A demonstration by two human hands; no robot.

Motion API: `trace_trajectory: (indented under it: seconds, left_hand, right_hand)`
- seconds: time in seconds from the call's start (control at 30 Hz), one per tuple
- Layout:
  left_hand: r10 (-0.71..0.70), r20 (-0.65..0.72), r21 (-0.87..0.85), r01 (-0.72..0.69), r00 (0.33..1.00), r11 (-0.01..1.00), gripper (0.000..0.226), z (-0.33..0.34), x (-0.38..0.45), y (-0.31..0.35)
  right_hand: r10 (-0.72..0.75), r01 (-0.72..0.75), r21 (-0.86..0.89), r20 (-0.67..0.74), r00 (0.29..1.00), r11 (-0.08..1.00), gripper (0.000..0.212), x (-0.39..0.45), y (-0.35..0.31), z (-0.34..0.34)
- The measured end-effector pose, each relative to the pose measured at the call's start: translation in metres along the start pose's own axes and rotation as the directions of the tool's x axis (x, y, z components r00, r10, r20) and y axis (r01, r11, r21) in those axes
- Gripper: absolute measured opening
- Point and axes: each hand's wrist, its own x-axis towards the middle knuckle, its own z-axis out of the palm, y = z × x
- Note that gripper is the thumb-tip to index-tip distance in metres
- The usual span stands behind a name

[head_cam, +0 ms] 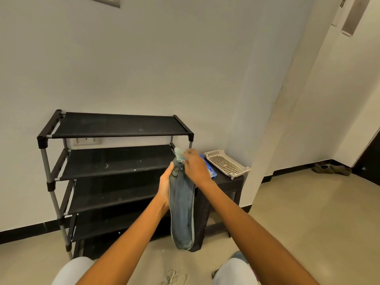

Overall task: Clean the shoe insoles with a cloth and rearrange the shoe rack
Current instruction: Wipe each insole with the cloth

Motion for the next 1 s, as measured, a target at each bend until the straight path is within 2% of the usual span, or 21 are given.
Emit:
trace_trajectory:
  seconds: [0.1,0.17,0.27,0.33,0.4,0.47,0.57,0.7,0.73,0.8,0.87,1.0]
  left_hand:
    - [0.055,-0.021,0.067,-0.053,0.998,0.996,0.043,-0.005,-0.002,0.005]
    - [0.063,-0.004,0.034,-0.063,0.998,0.997,0.045,-0.005,-0.005,0.004]
    - [0.059,-0.005,0.013,-0.059,0.998,0.998,0.049,-0.003,-0.005,0.004]
    - [0.013,0.018,0.017,-0.013,1.000,1.000,0.055,-0.003,-0.005,0.001]
    - [-0.007,0.003,0.041,0.006,1.000,0.999,0.055,-0.006,-0.003,0.000]
    - [-0.032,-0.021,0.028,0.032,0.999,0.999,0.059,-0.009,0.001,0.001]
    - [-0.058,-0.059,0.007,0.058,0.997,0.998,0.071,-0.014,0.004,0.007]
    - [-0.006,-0.066,-0.066,0.001,0.998,0.998,0.061,-0.025,0.005,0.010]
    - [0.001,-0.060,-0.075,-0.006,0.998,0.997,0.061,-0.027,0.006,0.010]
    - [0.001,-0.047,-0.064,-0.004,0.999,0.998,0.063,-0.025,0.006,0.012]
    - [0.036,-0.040,-0.075,-0.039,0.999,0.996,0.063,-0.022,0.009,0.017]
    - [0.016,0.005,-0.095,-0.015,1.000,0.995,0.073,-0.017,0.006,0.016]
  right_hand:
    - [-0.184,0.185,0.002,0.134,0.974,0.983,0.039,-0.020,-0.005,0.014]
    - [-0.255,0.272,-0.044,0.227,0.940,0.961,0.046,-0.025,0.005,0.015]
    - [-0.178,0.219,-0.133,0.268,0.947,0.967,0.050,-0.017,0.015,0.006]
    - [-0.087,0.130,-0.153,0.257,0.963,0.980,0.049,-0.010,0.015,0.000]
    - [-0.061,0.097,-0.151,0.230,0.971,0.984,0.049,-0.009,0.013,-0.004]
    - [-0.104,0.125,-0.094,0.201,0.974,0.988,0.050,-0.017,0.010,-0.008]
    - [-0.207,0.201,0.053,0.215,0.954,0.978,0.041,-0.048,0.005,-0.004]
    - [-0.308,0.282,0.126,0.294,0.905,0.951,0.035,-0.072,0.001,0.002]
    - [-0.320,0.300,0.113,0.269,0.909,0.947,0.033,-0.070,0.002,0.003]
    - [-0.261,0.251,0.086,0.135,0.956,0.964,0.030,-0.067,0.004,0.006]
    - [-0.095,0.089,0.113,0.050,0.994,0.990,0.032,-0.064,0.001,0.008]
    - [0.010,-0.020,0.143,0.072,0.997,0.989,0.027,-0.059,-0.003,0.012]
